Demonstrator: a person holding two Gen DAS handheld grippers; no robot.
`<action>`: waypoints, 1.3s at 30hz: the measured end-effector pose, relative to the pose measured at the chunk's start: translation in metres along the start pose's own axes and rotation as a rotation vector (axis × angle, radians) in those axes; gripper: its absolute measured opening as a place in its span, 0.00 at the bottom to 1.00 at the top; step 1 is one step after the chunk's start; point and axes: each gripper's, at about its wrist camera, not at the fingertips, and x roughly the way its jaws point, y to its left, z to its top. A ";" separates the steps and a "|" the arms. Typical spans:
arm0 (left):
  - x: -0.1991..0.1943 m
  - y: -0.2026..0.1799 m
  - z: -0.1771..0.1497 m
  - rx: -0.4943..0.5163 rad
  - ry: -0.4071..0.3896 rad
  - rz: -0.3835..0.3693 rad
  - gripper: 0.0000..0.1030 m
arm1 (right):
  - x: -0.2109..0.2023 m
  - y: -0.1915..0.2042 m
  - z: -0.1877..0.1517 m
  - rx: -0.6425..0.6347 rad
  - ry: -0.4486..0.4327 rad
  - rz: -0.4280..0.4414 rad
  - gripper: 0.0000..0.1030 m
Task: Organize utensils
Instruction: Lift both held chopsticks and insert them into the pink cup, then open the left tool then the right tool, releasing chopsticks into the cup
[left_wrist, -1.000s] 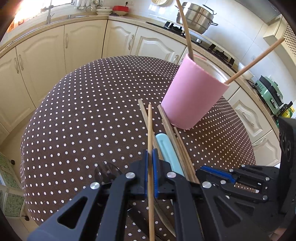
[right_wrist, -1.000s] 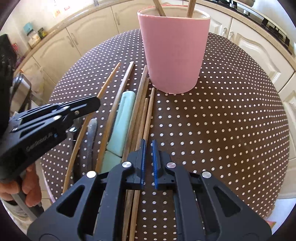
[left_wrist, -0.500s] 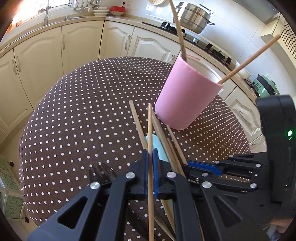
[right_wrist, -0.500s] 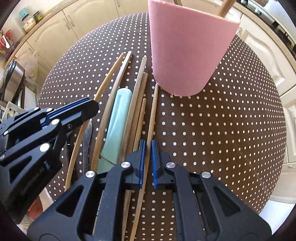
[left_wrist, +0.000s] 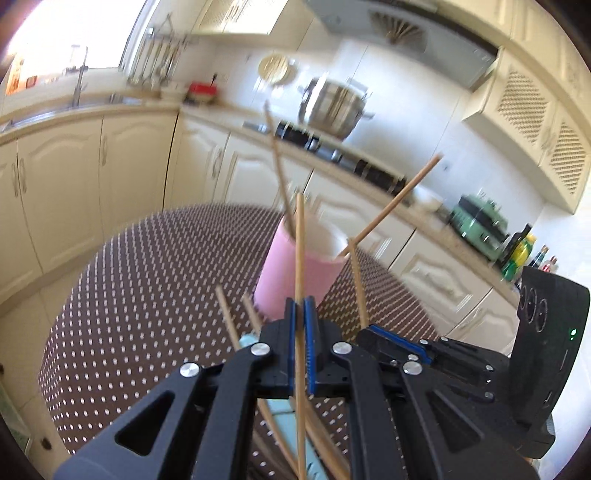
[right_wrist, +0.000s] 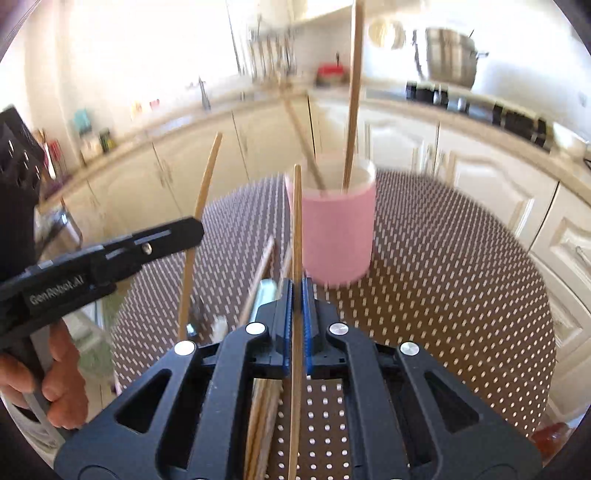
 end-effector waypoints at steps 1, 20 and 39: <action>-0.005 -0.003 0.002 0.007 -0.025 -0.007 0.05 | -0.009 -0.001 0.004 0.007 -0.045 -0.006 0.05; -0.027 -0.063 0.069 0.112 -0.473 -0.045 0.05 | -0.092 -0.057 0.046 0.116 -0.520 -0.133 0.05; 0.033 -0.065 0.094 0.119 -0.672 0.059 0.05 | -0.068 -0.060 0.071 0.101 -0.586 -0.135 0.05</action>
